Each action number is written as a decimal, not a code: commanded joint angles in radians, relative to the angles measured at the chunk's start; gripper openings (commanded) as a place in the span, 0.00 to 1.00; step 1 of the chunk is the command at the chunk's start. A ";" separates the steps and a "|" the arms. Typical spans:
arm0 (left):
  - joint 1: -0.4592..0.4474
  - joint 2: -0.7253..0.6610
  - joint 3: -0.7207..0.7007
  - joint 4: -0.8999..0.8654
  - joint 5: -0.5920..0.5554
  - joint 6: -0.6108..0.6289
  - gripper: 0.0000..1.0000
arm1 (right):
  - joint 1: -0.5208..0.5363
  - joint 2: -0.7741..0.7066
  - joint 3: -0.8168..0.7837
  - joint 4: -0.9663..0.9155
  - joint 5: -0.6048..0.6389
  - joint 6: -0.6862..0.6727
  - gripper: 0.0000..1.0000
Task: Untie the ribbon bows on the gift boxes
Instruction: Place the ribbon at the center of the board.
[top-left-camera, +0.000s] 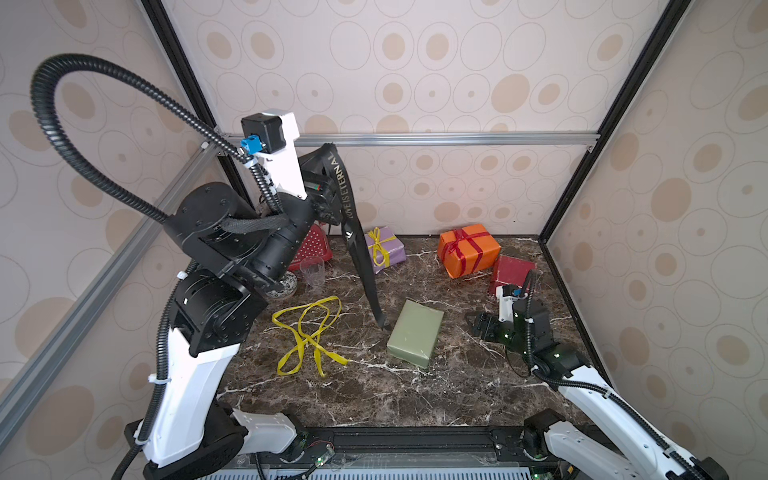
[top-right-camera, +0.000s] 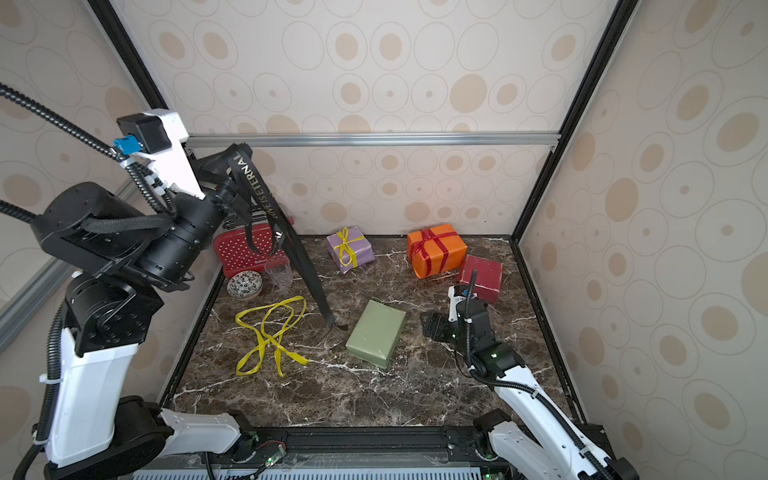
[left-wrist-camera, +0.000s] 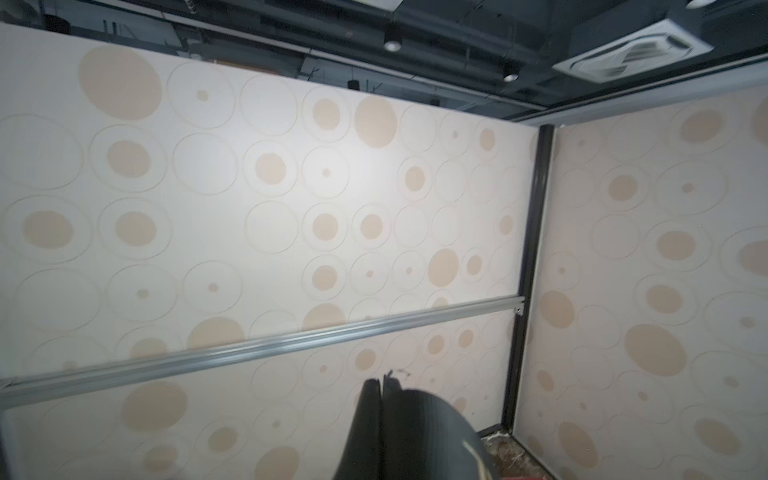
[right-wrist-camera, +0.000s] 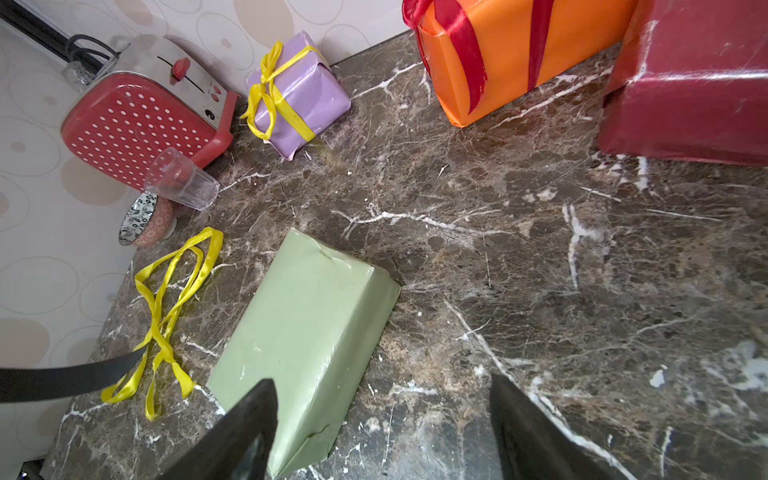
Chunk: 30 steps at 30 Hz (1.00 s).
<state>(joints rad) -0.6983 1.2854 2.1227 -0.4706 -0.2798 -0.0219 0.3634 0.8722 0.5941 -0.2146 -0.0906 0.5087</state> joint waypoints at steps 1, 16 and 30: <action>0.120 -0.030 -0.114 -0.106 -0.069 -0.021 0.00 | -0.006 0.031 -0.038 0.073 -0.021 -0.003 0.82; 0.382 -0.148 -0.698 -0.388 -0.201 -0.280 0.00 | -0.006 -0.030 -0.066 0.033 0.112 0.015 0.86; 0.456 -0.212 -1.122 -0.428 -0.010 -0.380 0.74 | -0.005 -0.041 -0.077 0.023 0.243 0.028 0.73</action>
<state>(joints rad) -0.2584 1.0916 1.0237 -0.8894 -0.3611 -0.3744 0.3634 0.8459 0.5362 -0.1799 0.0948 0.5323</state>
